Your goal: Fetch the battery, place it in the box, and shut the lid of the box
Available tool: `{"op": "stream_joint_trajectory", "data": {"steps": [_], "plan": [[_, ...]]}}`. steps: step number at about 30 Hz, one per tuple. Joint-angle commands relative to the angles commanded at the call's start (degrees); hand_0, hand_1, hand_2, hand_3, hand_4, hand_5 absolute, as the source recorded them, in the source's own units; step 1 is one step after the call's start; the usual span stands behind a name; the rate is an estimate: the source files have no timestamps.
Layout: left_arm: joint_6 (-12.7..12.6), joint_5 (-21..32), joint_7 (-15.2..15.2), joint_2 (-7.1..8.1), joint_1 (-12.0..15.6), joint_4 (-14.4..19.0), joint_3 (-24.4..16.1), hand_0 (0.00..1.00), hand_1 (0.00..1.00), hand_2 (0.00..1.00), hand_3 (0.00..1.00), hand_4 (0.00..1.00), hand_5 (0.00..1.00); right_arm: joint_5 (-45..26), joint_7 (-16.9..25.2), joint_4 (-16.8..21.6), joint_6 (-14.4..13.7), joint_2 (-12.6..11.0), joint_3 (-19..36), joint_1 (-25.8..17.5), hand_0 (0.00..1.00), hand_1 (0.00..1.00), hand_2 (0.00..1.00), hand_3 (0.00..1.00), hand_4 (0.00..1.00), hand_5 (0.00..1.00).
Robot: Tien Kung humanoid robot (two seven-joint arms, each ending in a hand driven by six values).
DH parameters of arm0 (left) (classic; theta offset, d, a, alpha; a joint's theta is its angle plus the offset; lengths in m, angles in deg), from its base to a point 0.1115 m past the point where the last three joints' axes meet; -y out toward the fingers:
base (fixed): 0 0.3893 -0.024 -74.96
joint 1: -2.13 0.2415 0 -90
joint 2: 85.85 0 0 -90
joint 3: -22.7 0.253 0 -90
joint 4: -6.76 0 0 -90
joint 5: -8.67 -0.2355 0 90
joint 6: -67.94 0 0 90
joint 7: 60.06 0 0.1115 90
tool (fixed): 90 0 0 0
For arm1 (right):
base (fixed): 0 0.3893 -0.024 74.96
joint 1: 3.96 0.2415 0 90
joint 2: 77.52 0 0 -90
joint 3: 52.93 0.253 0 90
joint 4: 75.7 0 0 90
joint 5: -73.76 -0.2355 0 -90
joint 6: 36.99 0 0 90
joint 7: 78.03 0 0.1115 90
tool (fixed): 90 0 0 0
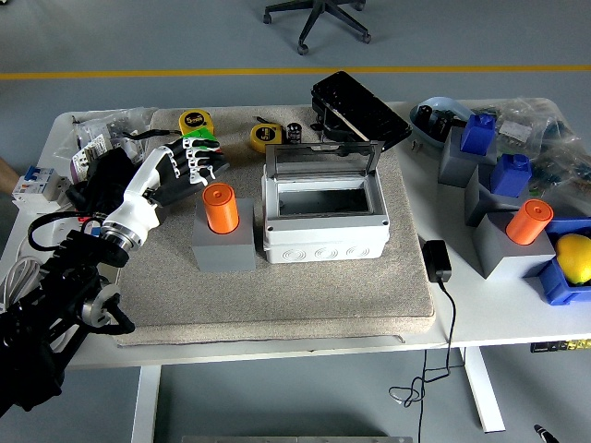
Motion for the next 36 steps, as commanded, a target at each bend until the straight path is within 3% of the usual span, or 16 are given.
{"op": "stream_joint_trajectory", "data": {"steps": [8, 17, 18, 29, 30, 35, 36], "plan": [[-1.7, -0.2, -2.9, 0.19, -0.5, -1.0, 3.5, 0.666, 0.640, 0.603, 0.596, 0.998, 0.174, 0.0, 0.1, 0.0, 0.1, 0.2, 0.4, -0.2, 0.659, 0.640, 0.648, 0.539, 0.887, 0.435], [-2.9, 0.8, -4.0, 0.57, -1.0, -1.4, 7.8, 0.657, 0.632, 0.600, 0.593, 0.998, 0.163, 0.0, 0.0, 0.0, 0.1, 0.2, 0.6, -0.3, 0.658, 0.640, 0.649, 0.539, 0.887, 0.435], [-3.2, 0.7, -4.1, 0.46, -1.1, -1.5, 8.1, 0.634, 0.604, 0.597, 0.591, 0.998, 0.083, 0.0, 0.0, 0.0, 0.1, 0.2, 0.5, -0.3, 0.658, 0.640, 0.648, 0.539, 0.887, 0.435], [-5.0, 1.6, -3.9, 0.11, -2.6, -3.0, 11.1, 0.629, 0.584, 0.593, 0.588, 0.998, 0.024, 0.0, -0.1, 0.0, 0.1, 0.2, 0.7, -0.2, 0.659, 0.640, 0.648, 0.539, 0.887, 0.434], [-5.0, 2.0, -3.8, 0.10, -2.7, -3.2, 11.3, 0.506, 0.533, 0.575, 0.572, 0.950, 0.002, -0.1, -0.2, 0.0, 0.1, 0.2, 0.6, -0.2, 0.659, 0.640, 0.649, 0.539, 0.888, 0.435], [-4.9, 4.0, -3.9, -0.15, -3.1, -4.0, 11.8, 0.506, 0.533, 0.575, 0.572, 0.950, 0.002, -0.1, -0.1, 0.0, 0.1, 0.2, 0.6, -0.2, 0.659, 0.640, 0.649, 0.539, 0.888, 0.435], [-4.8, 4.6, -3.8, -0.24, -3.2, -4.3, 11.8, 0.410, 0.429, 0.452, 0.459, 0.974, 0.002, -0.1, -0.1, 0.0, 0.0, 0.3, 0.6, -0.2, 0.660, 0.640, 0.648, 0.540, 0.888, 0.435]]}}
